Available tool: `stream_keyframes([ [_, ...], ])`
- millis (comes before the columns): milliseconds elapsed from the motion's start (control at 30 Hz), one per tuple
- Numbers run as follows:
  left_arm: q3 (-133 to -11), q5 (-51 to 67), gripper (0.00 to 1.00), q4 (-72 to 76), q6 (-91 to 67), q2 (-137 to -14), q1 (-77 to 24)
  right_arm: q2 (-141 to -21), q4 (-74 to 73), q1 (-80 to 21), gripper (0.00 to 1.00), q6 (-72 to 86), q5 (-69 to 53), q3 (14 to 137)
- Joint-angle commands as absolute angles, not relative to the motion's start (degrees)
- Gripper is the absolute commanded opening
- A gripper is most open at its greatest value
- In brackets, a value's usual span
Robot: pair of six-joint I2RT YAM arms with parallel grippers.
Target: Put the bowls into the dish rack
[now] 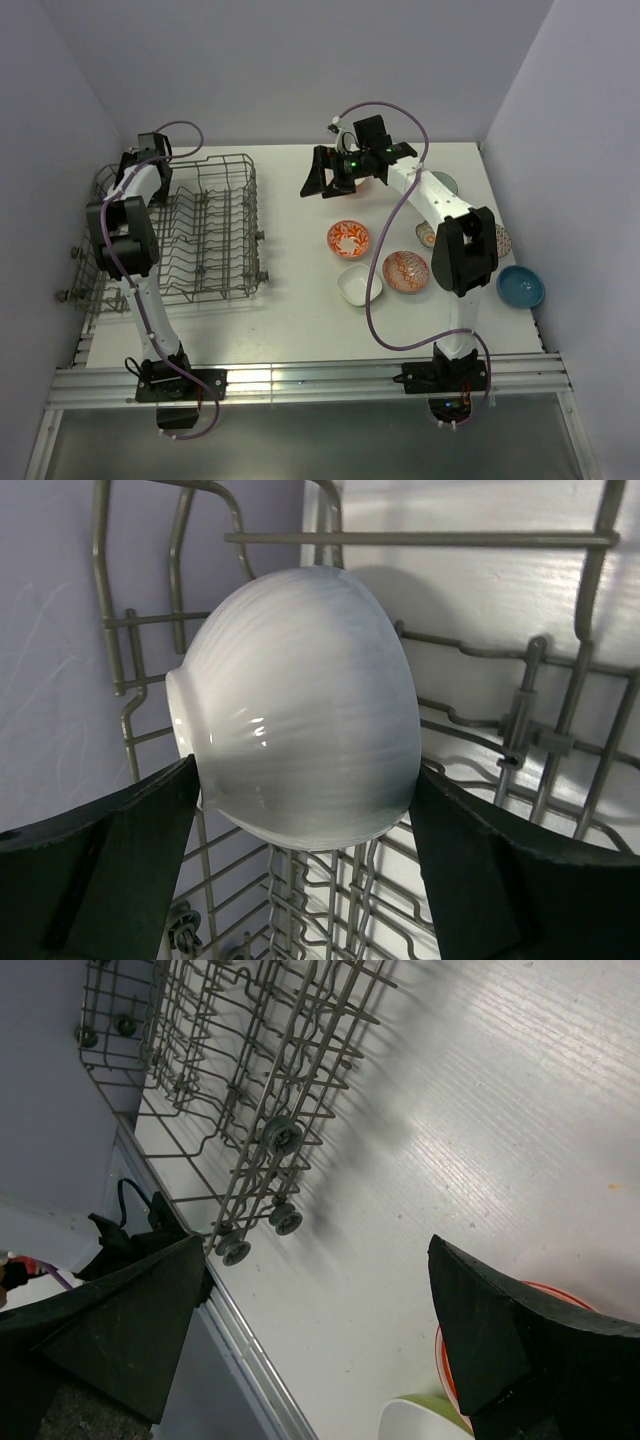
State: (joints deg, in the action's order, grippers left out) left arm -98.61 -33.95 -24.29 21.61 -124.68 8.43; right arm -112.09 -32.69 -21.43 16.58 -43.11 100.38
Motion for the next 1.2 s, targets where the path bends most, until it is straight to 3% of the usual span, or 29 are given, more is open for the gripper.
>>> stream_keyframes([
  [0, -98.5, -32.0, 0.89, -26.0, 22.7, -122.5, 8.3, -107.8, -32.8, -21.0, 1.00, 15.3, -43.4, 100.3],
  [300, -97.4, -28.7, 0.99, -31.8, 23.5, -121.4, 8.2, -107.6, -33.7, -21.0, 1.00, 14.7, -43.3, 101.1],
  [633, -99.0, -26.2, 0.99, -36.8, 24.4, -120.7, 8.2, -107.2, -34.1, -21.0, 1.00, 14.3, -43.2, 101.4],
  [1167, -104.9, -8.3, 0.99, -46.8, 23.0, -114.4, 8.3, -105.2, -36.6, -19.9, 1.00, 11.2, -41.0, 101.9],
])
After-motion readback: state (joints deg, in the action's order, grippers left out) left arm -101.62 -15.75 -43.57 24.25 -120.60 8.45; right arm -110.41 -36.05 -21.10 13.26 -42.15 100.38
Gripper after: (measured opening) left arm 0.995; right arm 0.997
